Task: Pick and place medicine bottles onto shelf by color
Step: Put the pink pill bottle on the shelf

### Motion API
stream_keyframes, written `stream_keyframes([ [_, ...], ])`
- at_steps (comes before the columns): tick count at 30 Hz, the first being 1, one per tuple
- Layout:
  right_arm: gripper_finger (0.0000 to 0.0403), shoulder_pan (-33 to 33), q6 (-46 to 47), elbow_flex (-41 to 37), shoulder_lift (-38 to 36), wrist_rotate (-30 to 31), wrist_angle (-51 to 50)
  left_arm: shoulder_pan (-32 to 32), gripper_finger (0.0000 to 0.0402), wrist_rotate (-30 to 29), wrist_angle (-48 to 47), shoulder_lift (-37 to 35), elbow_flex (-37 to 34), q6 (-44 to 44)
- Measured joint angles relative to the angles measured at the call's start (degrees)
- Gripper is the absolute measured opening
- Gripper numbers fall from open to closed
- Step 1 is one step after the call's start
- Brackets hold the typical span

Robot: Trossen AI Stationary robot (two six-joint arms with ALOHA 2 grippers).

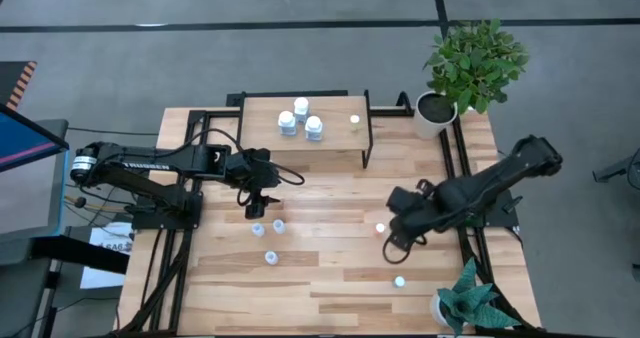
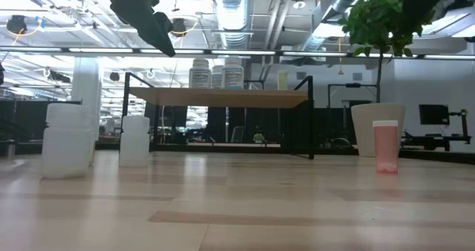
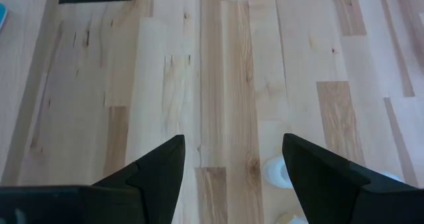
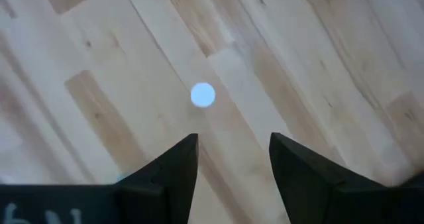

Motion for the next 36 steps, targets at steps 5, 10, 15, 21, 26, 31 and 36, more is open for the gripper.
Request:
stream_keyframes([
  [5, 0.0204, -0.56, -0.22, -2.73, 3.33, -0.11, 2.68, -0.01, 0.0242, 0.02, 0.02, 0.00, 0.00, -0.15],
  [10, 0.0204, -1.58, -3.89, -5.14, 4.14, -0.70, 9.60, -0.01, 0.0242, 0.02, 0.02, 0.00, 0.00, -0.17],
  [15, 0.0203, -3.09, -7.72, -8.15, 4.11, -2.49, 16.31, -0.01, 0.0242, 0.04, 0.02, 0.00, 0.00, -0.19],
  [21, 0.0200, -5.47, -7.57, -12.18, 4.14, -4.49, 16.53, -0.01, 0.0242, 0.09, 0.04, 0.00, 0.00, -0.57],
  [26, 0.0203, -6.69, -10.08, -14.96, 4.14, -9.66, 22.00, -0.01, 0.0242, 0.08, 0.03, 0.00, 0.00, -0.61],
  [31, 0.0201, -6.69, -12.10, -15.74, 4.14, -10.64, 24.97, -0.01, 0.0242, 0.07, 0.02, 0.00, 0.00, -0.61],
  [36, 0.0204, -6.68, -11.11, -15.76, 4.14, -10.51, 25.30, -0.01, 0.0242, 0.07, 0.02, 0.00, 0.00, -0.61],
])
